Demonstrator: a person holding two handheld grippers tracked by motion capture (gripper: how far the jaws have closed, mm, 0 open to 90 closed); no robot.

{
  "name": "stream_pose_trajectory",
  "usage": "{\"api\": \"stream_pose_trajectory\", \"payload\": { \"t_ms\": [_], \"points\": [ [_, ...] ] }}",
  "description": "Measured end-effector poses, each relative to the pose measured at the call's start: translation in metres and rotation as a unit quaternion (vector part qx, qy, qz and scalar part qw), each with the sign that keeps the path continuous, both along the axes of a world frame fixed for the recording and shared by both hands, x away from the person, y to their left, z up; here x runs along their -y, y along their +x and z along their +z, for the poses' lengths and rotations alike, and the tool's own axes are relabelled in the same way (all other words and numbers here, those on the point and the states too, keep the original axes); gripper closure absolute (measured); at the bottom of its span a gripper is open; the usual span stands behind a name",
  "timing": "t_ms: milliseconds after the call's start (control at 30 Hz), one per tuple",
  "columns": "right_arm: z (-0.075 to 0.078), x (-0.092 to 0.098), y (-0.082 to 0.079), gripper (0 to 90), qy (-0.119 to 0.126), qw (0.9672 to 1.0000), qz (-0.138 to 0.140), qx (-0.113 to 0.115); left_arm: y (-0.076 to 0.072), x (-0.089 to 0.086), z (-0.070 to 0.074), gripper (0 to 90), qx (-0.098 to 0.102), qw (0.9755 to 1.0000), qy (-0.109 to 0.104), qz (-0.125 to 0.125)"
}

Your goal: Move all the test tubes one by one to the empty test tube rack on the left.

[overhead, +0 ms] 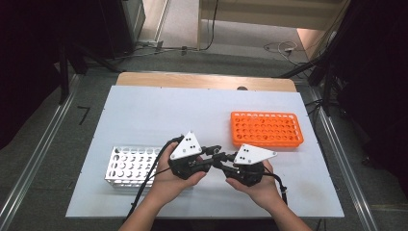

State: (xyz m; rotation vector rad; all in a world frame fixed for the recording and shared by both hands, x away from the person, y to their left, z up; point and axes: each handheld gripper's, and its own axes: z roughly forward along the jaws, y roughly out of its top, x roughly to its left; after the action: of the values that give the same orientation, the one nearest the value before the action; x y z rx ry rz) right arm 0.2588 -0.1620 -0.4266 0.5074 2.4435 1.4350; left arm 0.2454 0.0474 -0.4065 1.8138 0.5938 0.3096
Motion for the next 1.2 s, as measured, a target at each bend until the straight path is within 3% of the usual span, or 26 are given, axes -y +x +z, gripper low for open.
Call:
{"api": "stream_pose_trajectory", "payload": {
  "t_ms": [367,567,867,1200],
  "points": [
    [0.001,0.001,0.0,71.7,0.005,1.0,0.003,-0.001,0.001,-0.003,0.001,75.8,-0.001,1.0,-0.004,0.005],
    [0.002,0.001,-0.001,55.8,0.014,0.9998,0.015,-0.001,0.001,-0.007,0.003,75.9,0.001,0.9999,-0.008,0.011],
    [0.005,0.006,-0.001,26.7,0.033,0.9994,0.01,0.002,0.0,-0.016,0.008,76.0,0.004,0.9997,-0.014,0.018],
    [0.005,0.018,0.004,10.8,0.05,0.9987,-0.005,-0.007,-0.003,-0.025,0.012,76.0,0.008,0.9995,-0.015,0.027]
  ]
}}
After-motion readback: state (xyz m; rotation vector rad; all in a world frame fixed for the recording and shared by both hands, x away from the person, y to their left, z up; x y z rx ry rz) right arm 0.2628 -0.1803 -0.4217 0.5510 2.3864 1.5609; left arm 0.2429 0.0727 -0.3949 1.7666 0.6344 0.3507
